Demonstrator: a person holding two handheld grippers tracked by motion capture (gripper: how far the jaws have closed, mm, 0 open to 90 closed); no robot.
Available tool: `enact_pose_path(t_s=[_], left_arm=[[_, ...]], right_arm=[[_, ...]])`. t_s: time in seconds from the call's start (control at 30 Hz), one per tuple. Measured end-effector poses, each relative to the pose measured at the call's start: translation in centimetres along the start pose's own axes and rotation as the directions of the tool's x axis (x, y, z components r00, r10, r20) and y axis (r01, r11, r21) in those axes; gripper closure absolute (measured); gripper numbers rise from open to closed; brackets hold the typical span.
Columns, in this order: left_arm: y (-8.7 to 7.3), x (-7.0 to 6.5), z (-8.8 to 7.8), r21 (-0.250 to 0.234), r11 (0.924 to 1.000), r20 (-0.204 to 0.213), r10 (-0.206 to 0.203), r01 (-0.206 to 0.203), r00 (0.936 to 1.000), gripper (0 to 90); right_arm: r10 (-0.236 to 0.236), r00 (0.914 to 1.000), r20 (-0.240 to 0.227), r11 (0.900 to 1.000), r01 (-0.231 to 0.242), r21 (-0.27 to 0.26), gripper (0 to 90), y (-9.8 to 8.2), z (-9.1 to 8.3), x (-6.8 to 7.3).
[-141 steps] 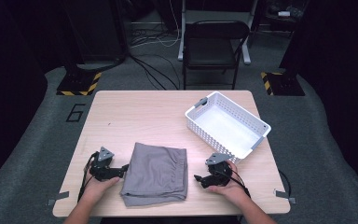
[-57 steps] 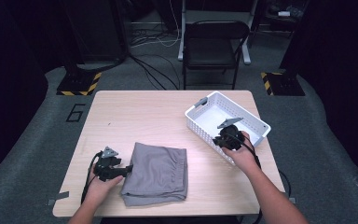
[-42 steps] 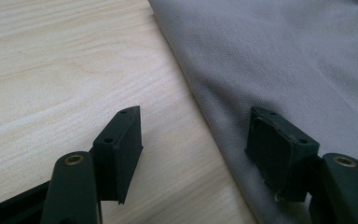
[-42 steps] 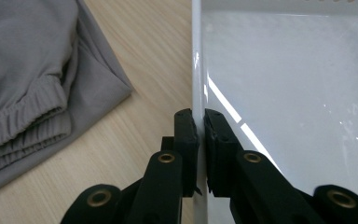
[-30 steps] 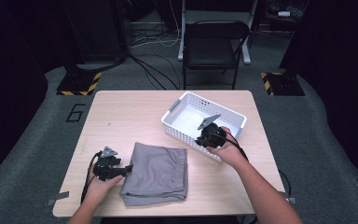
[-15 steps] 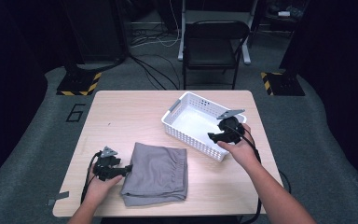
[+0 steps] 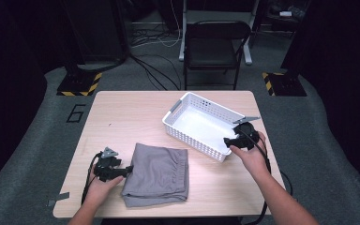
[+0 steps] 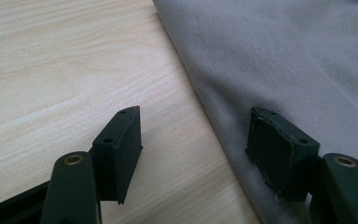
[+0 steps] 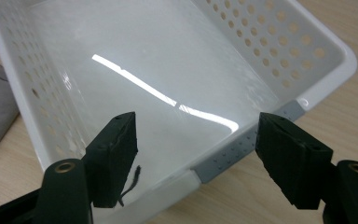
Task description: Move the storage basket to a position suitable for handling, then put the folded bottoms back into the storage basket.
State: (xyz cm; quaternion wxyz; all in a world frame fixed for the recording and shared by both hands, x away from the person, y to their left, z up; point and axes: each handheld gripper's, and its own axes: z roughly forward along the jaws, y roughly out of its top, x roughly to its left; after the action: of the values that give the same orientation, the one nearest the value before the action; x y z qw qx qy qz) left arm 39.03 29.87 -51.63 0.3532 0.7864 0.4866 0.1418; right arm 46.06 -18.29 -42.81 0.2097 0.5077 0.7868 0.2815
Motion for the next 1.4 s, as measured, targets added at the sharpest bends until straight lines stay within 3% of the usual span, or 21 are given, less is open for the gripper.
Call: enact_pose_path(t_s=[0.17,0.23,0.37,0.63,1.0,1.17,1.23,1.4], left_arm=[[0.1,0.0,0.1,0.011,0.9999,0.003,-0.003,0.003,1.0000,34.8],[0.1,0.0,0.2,0.002,1.0000,0.001,-0.001,0.001,1.0000,34.9],[0.1,0.1,0.0,0.013,0.9999,0.009,0.000,0.000,1.0000,34.8],[0.1,0.0,0.1,0.011,0.9999,0.005,-0.001,0.001,1.0000,34.8],[0.1,0.1,0.1,0.007,1.0000,0.009,0.005,-0.005,0.9999,34.8],[0.1,0.1,0.1,0.007,1.0000,0.011,-0.002,0.002,0.9999,34.8],[0.1,0.1,0.1,0.010,0.9999,0.015,0.003,-0.003,0.9999,34.9],[0.1,-0.1,0.1,-0.002,1.0000,0.012,-0.003,0.003,0.9999,35.2]], right_arm=[[0.029,0.9995,0.008,0.999,-0.029,0.032,28.0,-0.7,0.7,-0.5],[0.065,0.9979,0.004,0.995,-0.065,0.073,27.6,-1.0,1.2,-0.8],[0.119,0.9925,-0.028,0.989,-0.116,0.094,29.8,-1.0,1.4,-1.1],[0.141,0.9897,-0.026,0.984,-0.137,0.110,35.3,-0.3,2.0,-1.4],[0.150,0.9884,-0.023,0.983,-0.147,0.106,45.3,1.6,3.4,-1.8],[0.125,0.9919,-0.021,0.988,-0.122,0.098,49.3,2.7,4.1,-1.7],[0.092,0.9957,0.008,0.991,-0.092,0.101,51.1,3.4,4.6,-1.3],[0.079,0.9969,0.000,0.992,-0.079,0.097,54.4,4.3,5.3,-0.9]])
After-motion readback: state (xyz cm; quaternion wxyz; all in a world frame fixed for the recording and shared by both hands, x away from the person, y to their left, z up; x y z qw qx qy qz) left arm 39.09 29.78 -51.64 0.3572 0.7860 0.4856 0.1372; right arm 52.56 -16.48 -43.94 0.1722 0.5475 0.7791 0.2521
